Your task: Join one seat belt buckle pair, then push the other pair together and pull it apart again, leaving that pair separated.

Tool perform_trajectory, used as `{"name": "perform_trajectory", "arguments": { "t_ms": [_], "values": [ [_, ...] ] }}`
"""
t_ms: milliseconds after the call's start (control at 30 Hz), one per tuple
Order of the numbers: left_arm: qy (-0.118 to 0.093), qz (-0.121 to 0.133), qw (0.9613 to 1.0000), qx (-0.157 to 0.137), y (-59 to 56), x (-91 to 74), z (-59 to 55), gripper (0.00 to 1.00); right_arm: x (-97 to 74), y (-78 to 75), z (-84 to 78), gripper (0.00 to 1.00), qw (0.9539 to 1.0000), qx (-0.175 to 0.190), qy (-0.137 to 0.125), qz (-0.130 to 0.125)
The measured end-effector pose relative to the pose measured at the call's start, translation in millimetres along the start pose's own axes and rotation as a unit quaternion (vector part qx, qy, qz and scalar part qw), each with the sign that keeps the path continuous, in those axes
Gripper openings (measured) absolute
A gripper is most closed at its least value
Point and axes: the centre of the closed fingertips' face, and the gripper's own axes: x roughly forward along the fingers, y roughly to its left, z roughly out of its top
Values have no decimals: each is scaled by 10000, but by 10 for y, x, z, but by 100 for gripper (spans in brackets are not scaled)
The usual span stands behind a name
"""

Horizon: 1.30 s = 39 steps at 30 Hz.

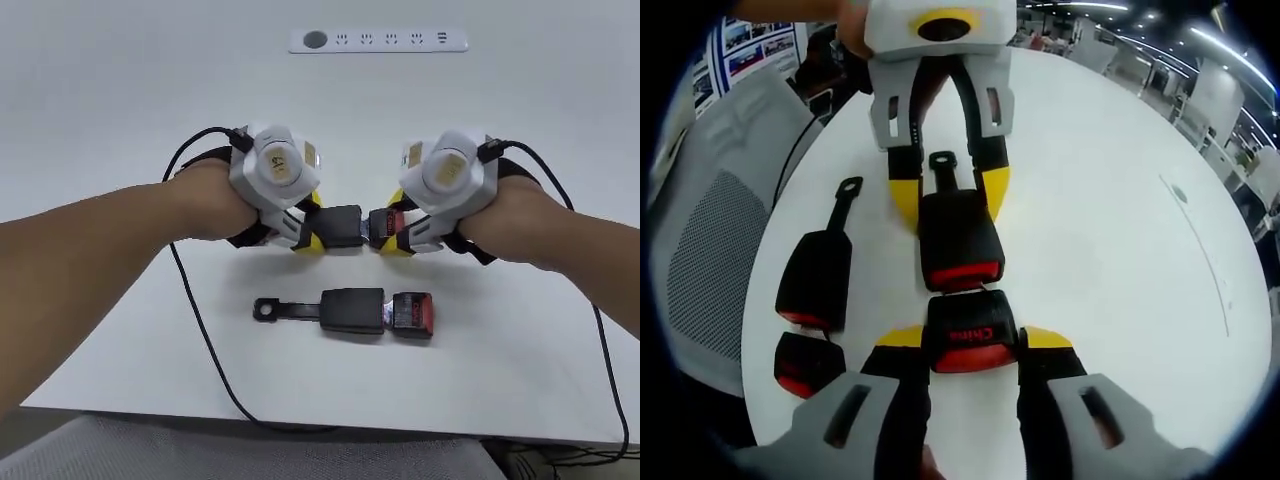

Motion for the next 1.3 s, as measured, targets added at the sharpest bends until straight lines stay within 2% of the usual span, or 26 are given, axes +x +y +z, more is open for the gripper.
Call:
{"name": "perform_trajectory", "arguments": {
  "t_ms": [967, 1300],
  "values": [
    [62, -26, 10000, 57, 8, -10, -13, 31, -12, -10, -25, 33, 9999, 80, 86, -56],
    [39, -29, 10000, 71, 8, -10, -14, 31, -107, -25, -132, 34, 9996, 232, 23, -134]
  ]
}}
